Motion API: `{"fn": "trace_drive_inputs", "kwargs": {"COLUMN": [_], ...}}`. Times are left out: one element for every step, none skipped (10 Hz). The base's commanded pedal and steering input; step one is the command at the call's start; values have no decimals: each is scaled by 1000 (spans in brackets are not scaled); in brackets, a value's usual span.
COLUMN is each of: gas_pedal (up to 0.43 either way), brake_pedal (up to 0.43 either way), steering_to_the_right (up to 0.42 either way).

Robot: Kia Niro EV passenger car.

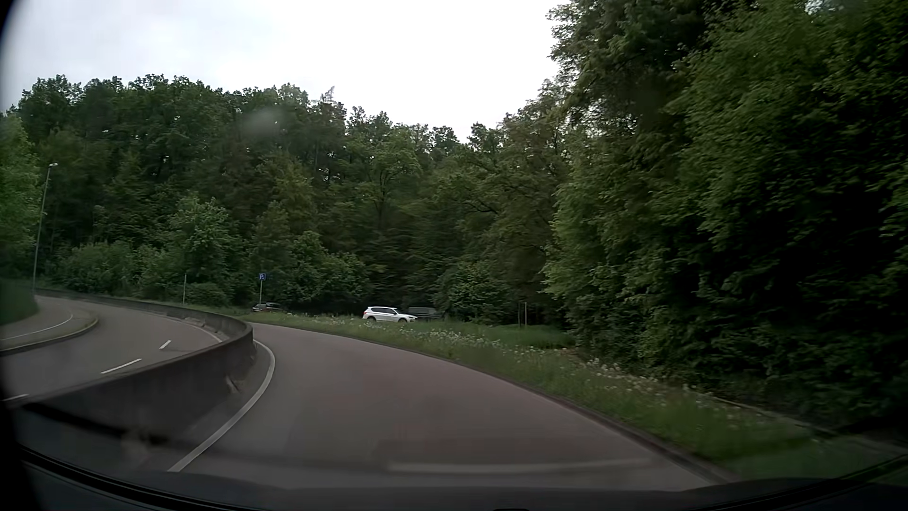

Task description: Follow the waypoints while adhering to traffic rules and regulations

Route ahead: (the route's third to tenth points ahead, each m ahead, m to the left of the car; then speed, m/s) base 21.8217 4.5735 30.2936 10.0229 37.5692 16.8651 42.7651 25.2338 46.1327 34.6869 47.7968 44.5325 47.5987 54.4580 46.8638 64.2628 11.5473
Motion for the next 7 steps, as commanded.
{"fn": "trace_drive_inputs", "kwargs": {"gas_pedal": [177, 177, 177, 177, 177, 177, 177], "brake_pedal": [0, 0, 0, 0, 0, 0, 0], "steering_to_the_right": [-103, -105, -108, -111, -114, -114, -114]}}
